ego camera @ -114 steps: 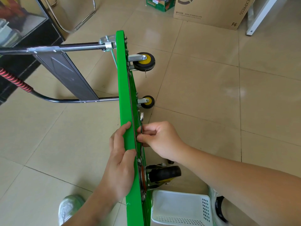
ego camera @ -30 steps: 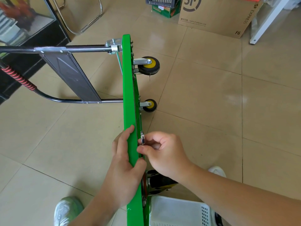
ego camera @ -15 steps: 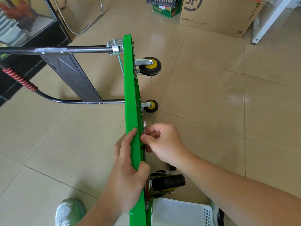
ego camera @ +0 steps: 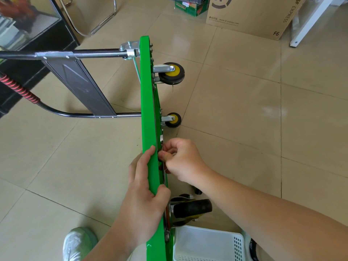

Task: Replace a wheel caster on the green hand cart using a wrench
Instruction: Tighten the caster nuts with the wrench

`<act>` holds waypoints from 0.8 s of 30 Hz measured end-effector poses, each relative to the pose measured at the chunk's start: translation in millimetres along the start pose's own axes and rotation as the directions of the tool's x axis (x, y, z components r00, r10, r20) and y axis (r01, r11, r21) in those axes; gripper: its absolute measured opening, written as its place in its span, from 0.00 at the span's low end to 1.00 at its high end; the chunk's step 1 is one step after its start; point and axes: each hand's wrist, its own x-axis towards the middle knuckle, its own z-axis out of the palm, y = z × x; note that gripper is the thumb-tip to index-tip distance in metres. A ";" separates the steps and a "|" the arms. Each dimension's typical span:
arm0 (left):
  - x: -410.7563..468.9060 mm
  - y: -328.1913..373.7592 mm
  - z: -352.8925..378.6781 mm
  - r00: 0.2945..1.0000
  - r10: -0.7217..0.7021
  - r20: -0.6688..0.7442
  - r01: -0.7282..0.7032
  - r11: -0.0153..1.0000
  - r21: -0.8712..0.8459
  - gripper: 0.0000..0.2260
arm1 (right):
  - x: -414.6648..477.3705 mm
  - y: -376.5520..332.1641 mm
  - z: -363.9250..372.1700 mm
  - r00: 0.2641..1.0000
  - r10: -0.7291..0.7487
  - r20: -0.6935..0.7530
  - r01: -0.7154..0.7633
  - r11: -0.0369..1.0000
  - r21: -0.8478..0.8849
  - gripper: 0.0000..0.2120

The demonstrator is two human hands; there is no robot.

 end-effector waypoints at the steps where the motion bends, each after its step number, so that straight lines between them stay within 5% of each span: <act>1: -0.2 0.5 0.0 1.000 0.000 0.001 0.000 1.000 -0.002 0.36 | -0.4 -0.1 0.6 1.000 0.000 -0.004 0.000 1.000 0.005 0.07; 24: 0.9 -1.8 -3.0 1.000 -0.017 0.012 0.017 1.000 -0.002 0.34 | -9.9 -21.2 -21.9 0.992 -0.125 0.016 0.125 0.992 0.016 0.04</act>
